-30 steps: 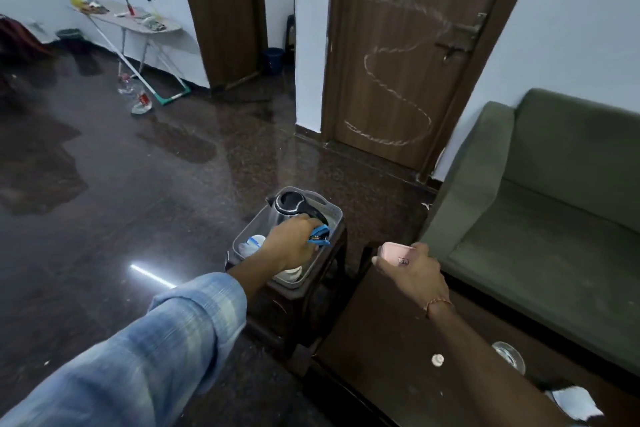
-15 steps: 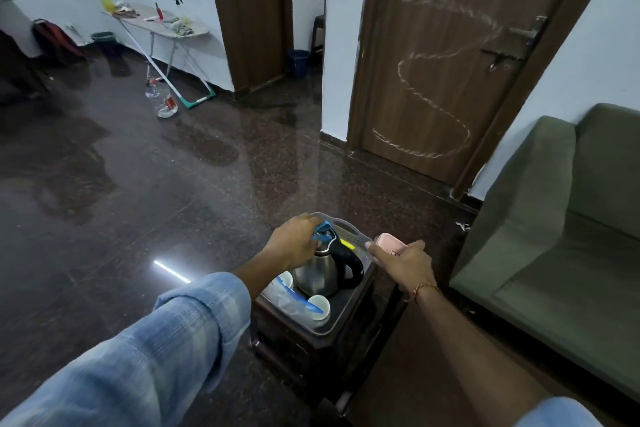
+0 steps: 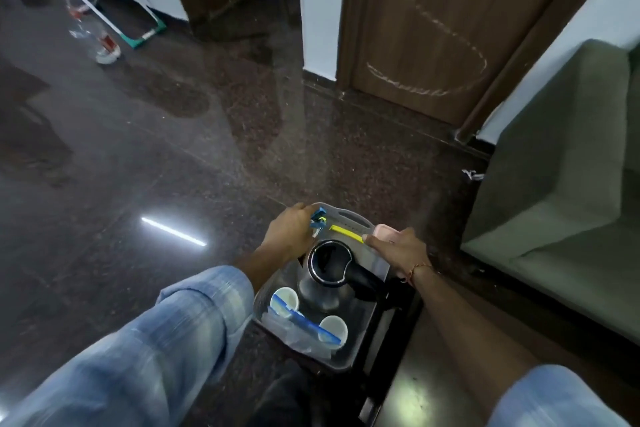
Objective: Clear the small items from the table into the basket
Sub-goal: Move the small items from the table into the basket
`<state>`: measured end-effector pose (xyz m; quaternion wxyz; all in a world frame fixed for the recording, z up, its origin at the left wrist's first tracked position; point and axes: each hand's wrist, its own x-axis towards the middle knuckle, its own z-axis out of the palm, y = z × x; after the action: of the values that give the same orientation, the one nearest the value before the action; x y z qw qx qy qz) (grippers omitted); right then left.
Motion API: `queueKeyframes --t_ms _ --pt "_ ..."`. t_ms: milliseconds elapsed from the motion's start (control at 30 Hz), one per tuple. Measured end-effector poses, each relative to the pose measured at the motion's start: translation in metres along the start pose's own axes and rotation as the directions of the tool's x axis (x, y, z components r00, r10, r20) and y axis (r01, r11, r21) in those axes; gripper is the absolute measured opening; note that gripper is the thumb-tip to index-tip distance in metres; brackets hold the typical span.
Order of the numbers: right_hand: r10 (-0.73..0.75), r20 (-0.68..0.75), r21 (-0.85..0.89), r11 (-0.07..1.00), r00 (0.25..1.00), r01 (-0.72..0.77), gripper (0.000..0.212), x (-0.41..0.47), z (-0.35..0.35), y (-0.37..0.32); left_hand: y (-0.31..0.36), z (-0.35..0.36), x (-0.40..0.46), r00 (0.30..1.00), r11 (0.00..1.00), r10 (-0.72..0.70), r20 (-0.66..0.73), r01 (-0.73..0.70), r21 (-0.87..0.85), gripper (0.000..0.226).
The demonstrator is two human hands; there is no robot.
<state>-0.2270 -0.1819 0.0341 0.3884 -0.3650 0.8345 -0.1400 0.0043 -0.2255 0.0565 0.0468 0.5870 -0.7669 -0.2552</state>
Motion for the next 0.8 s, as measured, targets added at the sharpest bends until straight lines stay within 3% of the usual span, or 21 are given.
queueKeyframes --t_ms 200,333,433,667,800 --pt "0.148 0.080 -0.045 0.988 0.986 -0.145 0.098 0.056 0.053 -0.008 -0.040 0.030 0.065 0.987 0.997 -0.068 0.144 0.074 -0.033 0.039" --pt "0.210 0.108 -0.068 0.977 0.972 -0.204 0.099 0.086 0.085 -0.003 -0.061 0.062 0.088 0.945 0.989 -0.148 0.291 0.147 0.028 0.033" --pt "0.263 0.132 -0.111 0.962 0.956 -0.250 0.105 0.104 0.102 0.002 -0.073 0.084 0.100 0.921 0.990 -0.140 0.363 0.120 0.079 0.032" --pt "0.365 0.149 -0.234 0.916 0.919 -0.326 0.142 0.126 0.120 0.012 -0.066 0.117 0.126 0.911 0.991 -0.074 0.406 0.022 0.131 0.031" --pt "0.358 0.137 -0.250 0.915 0.924 -0.317 0.143 0.130 0.123 0.013 -0.058 0.126 0.135 0.913 0.994 -0.046 0.406 0.000 0.113 0.043"
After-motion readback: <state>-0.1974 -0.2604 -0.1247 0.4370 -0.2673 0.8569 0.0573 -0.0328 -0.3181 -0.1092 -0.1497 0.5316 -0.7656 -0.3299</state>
